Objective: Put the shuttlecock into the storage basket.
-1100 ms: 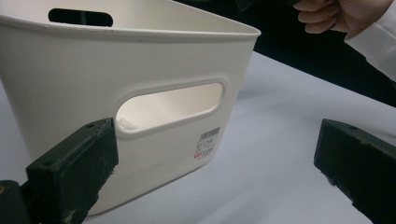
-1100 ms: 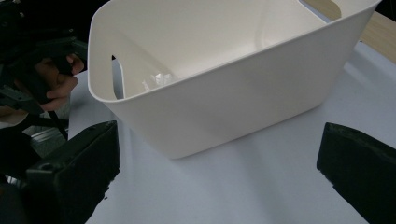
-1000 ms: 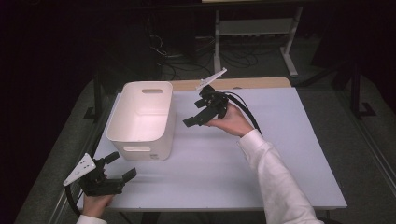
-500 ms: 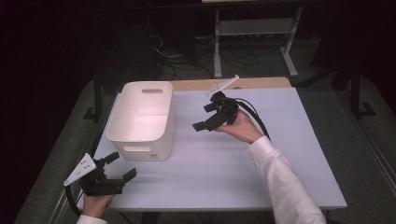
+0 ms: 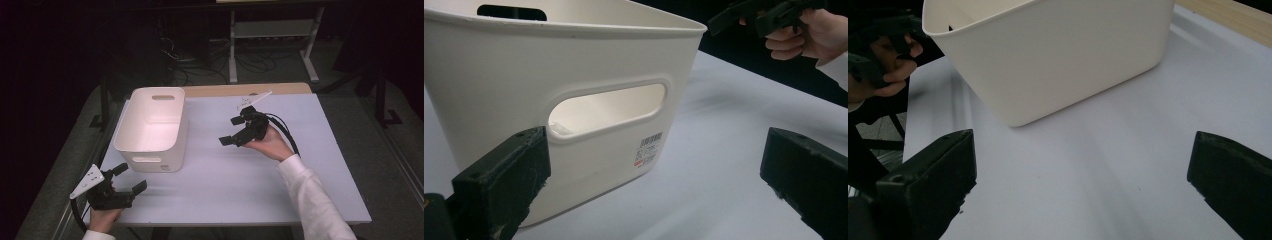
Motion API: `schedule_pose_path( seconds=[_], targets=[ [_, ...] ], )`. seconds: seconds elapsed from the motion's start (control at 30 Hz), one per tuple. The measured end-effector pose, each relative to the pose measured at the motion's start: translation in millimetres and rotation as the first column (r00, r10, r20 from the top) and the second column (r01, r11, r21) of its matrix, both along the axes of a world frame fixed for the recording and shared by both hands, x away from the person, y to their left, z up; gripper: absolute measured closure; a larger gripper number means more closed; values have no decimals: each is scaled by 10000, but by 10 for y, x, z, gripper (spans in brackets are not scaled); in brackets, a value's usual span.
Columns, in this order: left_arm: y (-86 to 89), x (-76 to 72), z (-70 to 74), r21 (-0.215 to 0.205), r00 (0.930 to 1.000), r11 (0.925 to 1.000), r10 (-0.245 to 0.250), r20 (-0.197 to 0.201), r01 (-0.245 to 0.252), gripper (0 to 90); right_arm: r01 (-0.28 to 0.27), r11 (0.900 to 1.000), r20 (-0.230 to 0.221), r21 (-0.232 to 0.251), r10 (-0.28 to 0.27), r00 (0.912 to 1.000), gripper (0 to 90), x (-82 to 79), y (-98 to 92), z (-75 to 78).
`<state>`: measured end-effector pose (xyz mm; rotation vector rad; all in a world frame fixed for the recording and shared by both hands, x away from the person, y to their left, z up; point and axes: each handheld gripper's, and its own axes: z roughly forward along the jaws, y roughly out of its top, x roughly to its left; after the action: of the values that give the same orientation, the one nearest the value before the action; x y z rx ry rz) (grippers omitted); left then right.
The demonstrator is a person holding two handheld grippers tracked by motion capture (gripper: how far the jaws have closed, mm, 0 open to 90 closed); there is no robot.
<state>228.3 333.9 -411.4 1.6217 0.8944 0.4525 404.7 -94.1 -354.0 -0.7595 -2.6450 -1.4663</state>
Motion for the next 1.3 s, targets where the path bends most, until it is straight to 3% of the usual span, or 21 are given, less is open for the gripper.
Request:
schedule_pose_path(
  seconds=[0.33, 0.97, 1.3],
  targets=[
    [-2, -3, -1, -11, 10000, 10000, 52, -4, -52, 0, 185, 9992, 28, 356, -186, 9998, 0, -85, -131, -97],
    [-8, -9, -1, -22, 10000, 10000, 20, -9, -20, 0, 447, 9978, 170, 497, -456, 9988, 0, -296, -384, -264],
    [-7, -9, 0, -17, 10000, 10000, 6, -2, -6, 0, 1011, 9940, 310, 414, -1024, 9943, 0, -373, -546, -371]
  ],
)
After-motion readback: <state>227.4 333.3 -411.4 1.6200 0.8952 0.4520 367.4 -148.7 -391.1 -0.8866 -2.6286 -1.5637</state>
